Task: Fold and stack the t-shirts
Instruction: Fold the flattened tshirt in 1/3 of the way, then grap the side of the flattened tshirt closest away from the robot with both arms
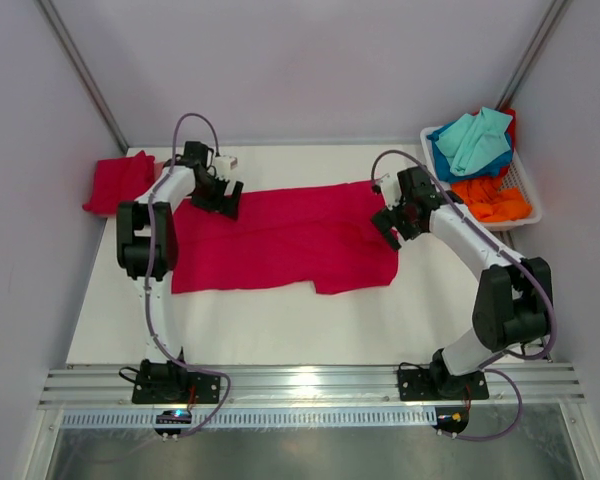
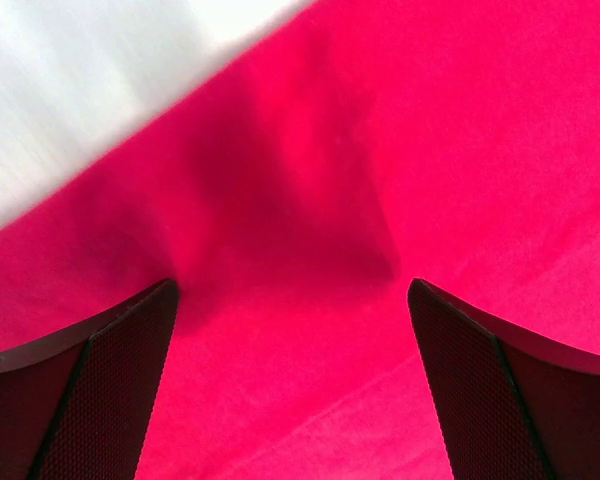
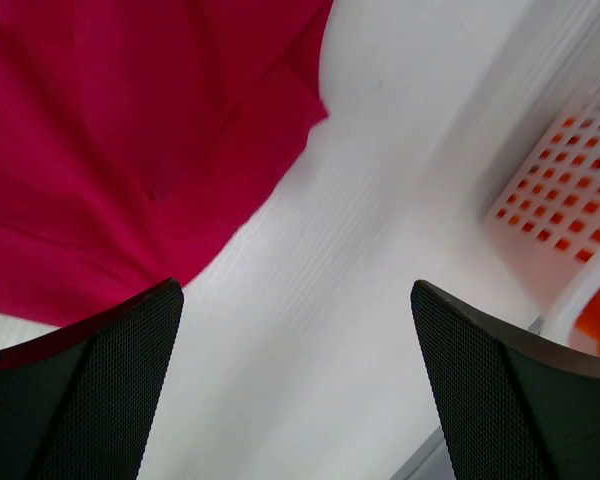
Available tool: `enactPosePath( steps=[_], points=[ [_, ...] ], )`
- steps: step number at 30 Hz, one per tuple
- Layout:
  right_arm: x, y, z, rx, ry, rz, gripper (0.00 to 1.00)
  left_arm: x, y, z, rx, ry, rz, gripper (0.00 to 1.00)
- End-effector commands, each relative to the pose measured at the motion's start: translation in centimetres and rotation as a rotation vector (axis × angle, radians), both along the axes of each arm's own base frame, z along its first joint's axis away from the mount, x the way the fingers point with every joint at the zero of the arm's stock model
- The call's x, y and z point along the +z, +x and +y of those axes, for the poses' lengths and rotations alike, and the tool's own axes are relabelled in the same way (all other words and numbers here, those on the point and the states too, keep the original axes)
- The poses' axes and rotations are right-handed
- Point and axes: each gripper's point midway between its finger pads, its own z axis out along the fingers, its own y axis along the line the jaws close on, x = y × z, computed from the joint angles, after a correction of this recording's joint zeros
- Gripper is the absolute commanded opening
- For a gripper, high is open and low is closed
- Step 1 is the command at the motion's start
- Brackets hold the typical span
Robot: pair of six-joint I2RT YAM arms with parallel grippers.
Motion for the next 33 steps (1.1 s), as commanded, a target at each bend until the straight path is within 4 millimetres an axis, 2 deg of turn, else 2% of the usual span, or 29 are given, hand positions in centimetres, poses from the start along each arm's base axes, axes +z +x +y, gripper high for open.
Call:
enactPosePath(
  steps=[1,3,4,6,7,8,9,10,11,13,14,15,16,17,18,19,21,23,24,25,26,29,31,32,33],
  points=[
    [3.2,4.8,2.6,-0.008,0.126,-0.141,0.99,3.7,-0.7,-0.9,-0.037,-0.026,-0.053,0.99],
    [4.1,6.2,4.3,0.033,0.200,-0.153,0.99,4.4,-0.7,-0.7,-0.034,0.020,-0.085,0.99],
    [3.1,6.7,4.8,0.033,0.209,-0.129,0.99,5.7,-0.4,-0.7,-0.032,0.034,-0.131,0.99],
    [3.5,7.8,5.9,0.061,0.248,-0.131,0.99,5.8,-1.2,-0.9,-0.036,0.057,-0.144,0.99],
    [3.1,8.2,6.2,0.069,0.254,-0.124,1.00,7.4,-0.9,-0.9,-0.032,0.061,-0.202,0.99],
    [2.3,8.5,6.4,0.074,0.256,-0.110,0.99,7.7,-1.1,-1.2,-0.036,0.071,-0.219,0.99],
    [2.3,8.8,6.9,0.094,0.264,-0.113,0.99,7.0,-2.0,-0.8,-0.031,0.105,-0.212,0.99],
    [2.0,8.9,7.0,0.103,0.259,-0.113,0.99,7.1,-2.3,-0.8,-0.033,0.119,-0.226,0.99],
    [1.6,9.0,7.0,0.121,0.246,-0.110,0.99,8.5,-2.3,-1.0,-0.036,0.131,-0.277,0.99],
    [0.8,8.2,7.3,0.160,0.244,-0.097,0.99,8.8,-3.7,-1.0,-0.056,0.141,-0.287,0.99],
    [1.3,7.8,7.1,0.185,0.237,-0.115,0.99,8.7,-4.5,-0.9,-0.060,0.138,-0.274,0.99],
    [-0.1,6.3,6.8,0.208,0.226,-0.089,0.99,8.7,-5.2,-1.2,-0.084,0.127,-0.269,0.99],
    [-0.1,5.5,6.8,0.237,0.230,-0.090,0.99,7.8,-6.5,-1.0,-0.097,0.128,-0.239,0.99],
    [0.8,4.7,6.7,0.277,0.219,-0.115,0.99,8.4,-7.5,-1.0,-0.108,0.125,-0.243,0.99],
    [-0.4,2.9,6.2,0.281,0.213,-0.076,0.99,8.3,-8.4,-1.1,-0.127,0.115,-0.233,0.99],
    [-0.4,2.0,6.0,0.288,0.209,-0.067,0.99,7.6,-9.7,-1.1,-0.137,0.112,-0.205,0.99],
    [-0.5,-0.5,5.3,0.296,0.200,-0.051,0.99,8.3,-11.4,-1.0,-0.152,0.105,-0.207,0.99],
    [-0.3,-1.8,4.5,0.280,0.184,-0.064,0.99,7.7,-12.9,-0.2,-0.137,0.118,-0.191,0.99],
    [-1.2,-3.0,4.0,0.269,0.175,-0.047,0.99,8.6,-13.2,0.0,-0.120,0.110,-0.224,0.99],
    [0.0,-3.3,3.7,0.259,0.173,-0.094,0.99,8.8,-13.4,0.5,-0.080,0.090,-0.221,0.99],
    [-0.5,-4.0,3.1,0.235,0.157,-0.100,0.99,8.8,-13.8,0.8,-0.057,0.075,-0.214,0.99],
    [0.6,-4.4,1.9,0.162,0.146,-0.166,0.99,10.0,-14.4,2.3,0.054,0.023,-0.211,0.99],
    [0.1,-5.2,0.3,0.082,0.126,-0.178,0.99,10.4,-15.1,3.6,0.120,0.012,-0.198,0.99],
    [0.2,-5.4,0.0,0.061,0.132,-0.184,0.99,10.6,-15.2,3.9,0.135,0.011,-0.200,0.99],
    [0.1,-5.7,-0.3,0.046,0.143,-0.189,1.00,10.5,-15.5,5.1,0.176,0.019,-0.196,0.99]
  ],
)
